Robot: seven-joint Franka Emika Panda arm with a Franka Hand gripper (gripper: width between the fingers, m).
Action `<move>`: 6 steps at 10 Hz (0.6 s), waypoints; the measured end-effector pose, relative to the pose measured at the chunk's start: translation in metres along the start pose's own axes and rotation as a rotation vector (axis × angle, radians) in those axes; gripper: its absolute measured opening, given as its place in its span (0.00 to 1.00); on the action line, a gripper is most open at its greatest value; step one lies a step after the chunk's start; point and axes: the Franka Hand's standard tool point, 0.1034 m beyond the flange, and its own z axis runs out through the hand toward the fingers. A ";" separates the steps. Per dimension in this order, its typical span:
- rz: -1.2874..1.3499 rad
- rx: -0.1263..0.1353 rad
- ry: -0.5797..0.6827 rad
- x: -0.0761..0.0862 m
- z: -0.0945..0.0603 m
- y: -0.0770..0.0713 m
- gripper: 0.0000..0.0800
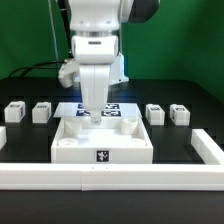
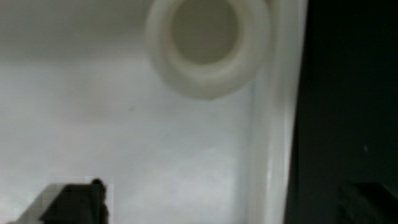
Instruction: Assemble square table
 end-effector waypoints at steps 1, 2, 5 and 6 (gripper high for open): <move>0.003 0.001 0.005 0.000 0.010 -0.002 0.81; 0.005 0.002 0.007 -0.002 0.014 -0.003 0.81; 0.008 0.003 0.007 -0.002 0.014 -0.003 0.60; 0.008 0.003 0.007 -0.002 0.014 -0.004 0.43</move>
Offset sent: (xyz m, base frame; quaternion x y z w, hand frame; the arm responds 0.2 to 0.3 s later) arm 0.0000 0.0000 0.0000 0.0000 0.0000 0.0000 1.0000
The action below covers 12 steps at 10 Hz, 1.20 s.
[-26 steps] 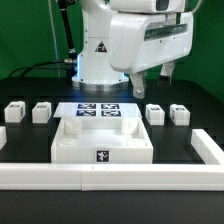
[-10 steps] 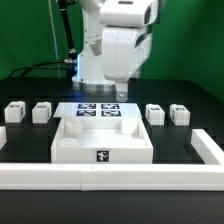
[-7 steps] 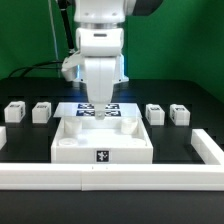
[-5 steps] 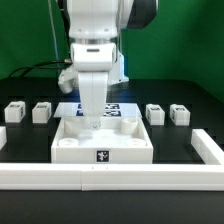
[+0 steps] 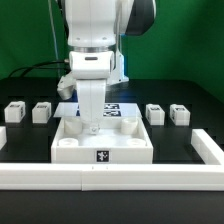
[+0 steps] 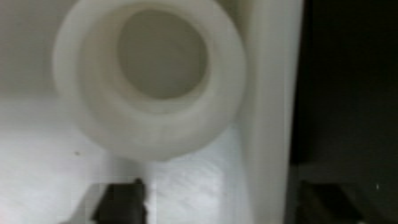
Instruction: Assemble square table
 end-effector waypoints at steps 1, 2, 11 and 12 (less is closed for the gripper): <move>0.000 0.000 0.000 0.000 0.000 0.000 0.20; 0.000 0.000 0.000 0.000 0.000 0.000 0.20; 0.000 -0.004 0.000 0.000 0.000 0.001 0.07; 0.003 -0.007 0.001 0.002 -0.001 0.002 0.07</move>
Offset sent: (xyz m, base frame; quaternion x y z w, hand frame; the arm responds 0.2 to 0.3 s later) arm 0.0000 0.0000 0.0000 0.0000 0.0000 0.0000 1.0000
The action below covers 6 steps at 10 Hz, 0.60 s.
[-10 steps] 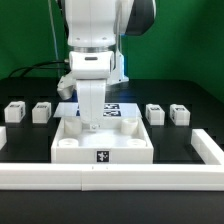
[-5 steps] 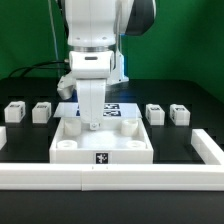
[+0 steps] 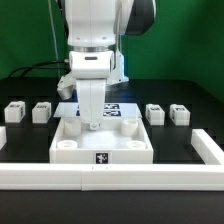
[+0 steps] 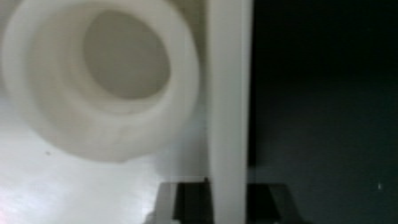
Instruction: Assemble square table
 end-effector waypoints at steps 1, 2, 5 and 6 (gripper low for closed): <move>0.003 -0.004 0.004 0.009 0.000 0.003 0.07; 0.027 -0.009 0.014 0.026 0.001 0.009 0.07; 0.024 -0.039 0.040 0.060 0.001 0.036 0.07; 0.021 -0.046 0.044 0.065 0.001 0.042 0.07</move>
Offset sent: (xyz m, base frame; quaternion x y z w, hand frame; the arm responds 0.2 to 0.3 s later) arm 0.0446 0.0602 0.0011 -0.0395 0.0234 0.0118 0.9989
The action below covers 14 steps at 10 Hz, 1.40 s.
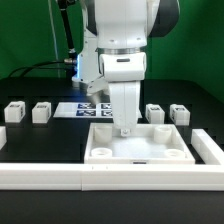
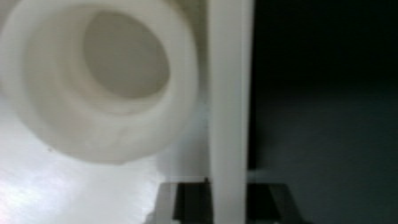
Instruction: Assemble square table
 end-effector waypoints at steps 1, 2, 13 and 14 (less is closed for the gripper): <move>-0.010 -0.005 0.004 0.007 0.000 0.003 0.07; -0.019 -0.006 0.006 0.012 0.001 0.003 0.07; -0.004 0.009 0.004 0.023 0.002 0.003 0.66; -0.004 0.009 0.004 0.023 0.002 0.003 0.66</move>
Offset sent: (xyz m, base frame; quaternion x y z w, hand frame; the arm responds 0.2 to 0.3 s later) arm 0.0189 0.0173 -0.0026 -0.0111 -0.0043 -0.0025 0.9999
